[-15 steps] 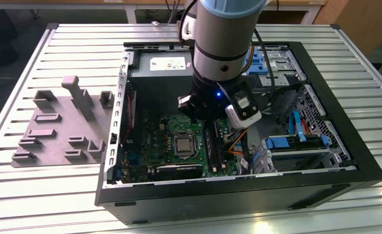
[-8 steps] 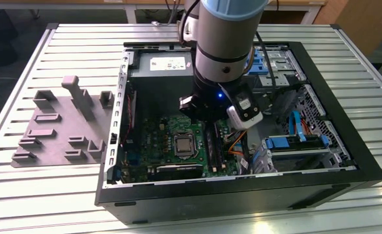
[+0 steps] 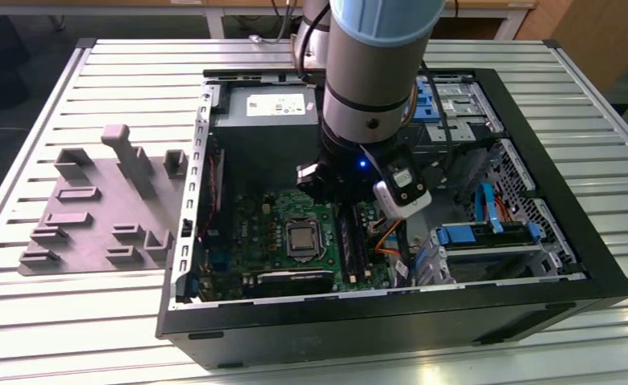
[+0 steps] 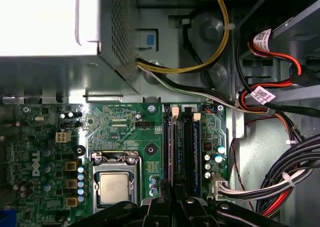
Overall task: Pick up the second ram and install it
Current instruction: 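Insert the second ram into the second slot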
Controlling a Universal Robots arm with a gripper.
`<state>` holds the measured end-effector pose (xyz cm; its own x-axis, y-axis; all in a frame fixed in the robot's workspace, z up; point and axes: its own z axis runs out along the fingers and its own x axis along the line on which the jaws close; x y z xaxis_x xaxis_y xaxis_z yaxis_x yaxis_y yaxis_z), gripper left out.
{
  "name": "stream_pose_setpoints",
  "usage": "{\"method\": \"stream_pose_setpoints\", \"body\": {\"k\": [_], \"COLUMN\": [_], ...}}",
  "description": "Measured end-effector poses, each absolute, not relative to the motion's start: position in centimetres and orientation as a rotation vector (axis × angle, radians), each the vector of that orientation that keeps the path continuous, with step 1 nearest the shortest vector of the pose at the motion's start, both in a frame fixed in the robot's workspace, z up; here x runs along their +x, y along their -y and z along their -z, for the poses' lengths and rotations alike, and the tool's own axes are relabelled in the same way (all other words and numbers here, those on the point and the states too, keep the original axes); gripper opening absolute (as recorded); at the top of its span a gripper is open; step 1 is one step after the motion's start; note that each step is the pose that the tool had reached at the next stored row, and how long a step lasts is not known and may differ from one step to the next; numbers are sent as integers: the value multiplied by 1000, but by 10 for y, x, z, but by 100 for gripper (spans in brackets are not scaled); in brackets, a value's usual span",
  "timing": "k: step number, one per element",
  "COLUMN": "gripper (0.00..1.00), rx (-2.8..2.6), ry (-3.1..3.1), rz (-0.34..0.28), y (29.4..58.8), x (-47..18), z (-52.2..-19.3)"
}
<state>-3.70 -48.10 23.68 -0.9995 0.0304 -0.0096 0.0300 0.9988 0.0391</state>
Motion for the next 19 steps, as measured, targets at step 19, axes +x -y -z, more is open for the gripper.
{"method": "stream_pose_setpoints", "body": {"k": [19], "gripper": [14], "rx": [40], "ry": [-3131], "rz": [-61], "y": [483], "x": [-33], "z": [-225]}}
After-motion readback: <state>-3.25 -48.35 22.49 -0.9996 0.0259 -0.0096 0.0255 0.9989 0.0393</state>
